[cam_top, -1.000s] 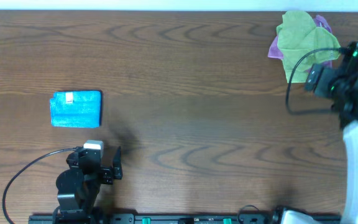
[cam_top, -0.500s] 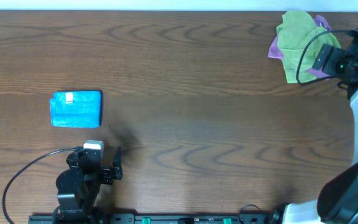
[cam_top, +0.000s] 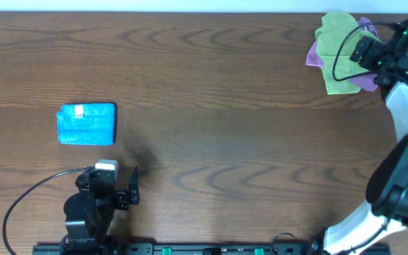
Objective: Fold the cloth
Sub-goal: 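Reach the right gripper to the green cloth on the purple cloth, then grasp the green cloth with the right gripper and lift it, then drag the green cloth toward the table center with the right gripper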
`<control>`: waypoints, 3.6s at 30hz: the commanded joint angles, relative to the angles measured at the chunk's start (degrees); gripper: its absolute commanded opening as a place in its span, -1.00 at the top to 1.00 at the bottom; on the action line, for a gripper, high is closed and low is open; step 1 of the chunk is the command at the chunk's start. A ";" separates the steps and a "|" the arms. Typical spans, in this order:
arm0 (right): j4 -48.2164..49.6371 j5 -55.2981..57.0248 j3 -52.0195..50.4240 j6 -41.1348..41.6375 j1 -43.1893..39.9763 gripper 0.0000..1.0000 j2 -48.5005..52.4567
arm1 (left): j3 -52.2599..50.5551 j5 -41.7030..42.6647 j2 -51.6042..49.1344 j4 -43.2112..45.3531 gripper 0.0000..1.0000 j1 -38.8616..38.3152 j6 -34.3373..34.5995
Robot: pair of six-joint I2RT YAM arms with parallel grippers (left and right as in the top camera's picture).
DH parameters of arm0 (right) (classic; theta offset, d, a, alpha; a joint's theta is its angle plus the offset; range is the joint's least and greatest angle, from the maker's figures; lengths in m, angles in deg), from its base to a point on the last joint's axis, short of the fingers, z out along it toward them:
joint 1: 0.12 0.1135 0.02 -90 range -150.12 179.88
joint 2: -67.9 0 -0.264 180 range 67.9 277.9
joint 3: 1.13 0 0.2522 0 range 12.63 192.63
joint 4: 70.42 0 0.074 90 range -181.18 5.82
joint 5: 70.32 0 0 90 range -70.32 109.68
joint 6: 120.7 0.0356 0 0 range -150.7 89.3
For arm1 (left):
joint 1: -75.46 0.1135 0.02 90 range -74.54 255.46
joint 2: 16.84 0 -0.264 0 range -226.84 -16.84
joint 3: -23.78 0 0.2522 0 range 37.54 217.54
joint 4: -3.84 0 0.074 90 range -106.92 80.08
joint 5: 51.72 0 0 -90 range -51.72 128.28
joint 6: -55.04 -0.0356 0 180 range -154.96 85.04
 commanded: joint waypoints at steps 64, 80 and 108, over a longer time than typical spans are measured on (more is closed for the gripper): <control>-21.84 -5.62 6.58 -2.01 11.32 0.97 -18.03 | -0.70 0.04 0.37 0.02 -0.91 -0.24 0.68; -49.44 -16.70 6.56 -10.12 22.73 0.98 -24.59 | -0.70 0.04 0.37 0.02 -0.91 -0.24 0.68; -57.27 -11.52 2.16 -12.59 41.27 0.98 -26.43 | -0.70 0.04 0.37 0.02 -0.91 -0.24 0.68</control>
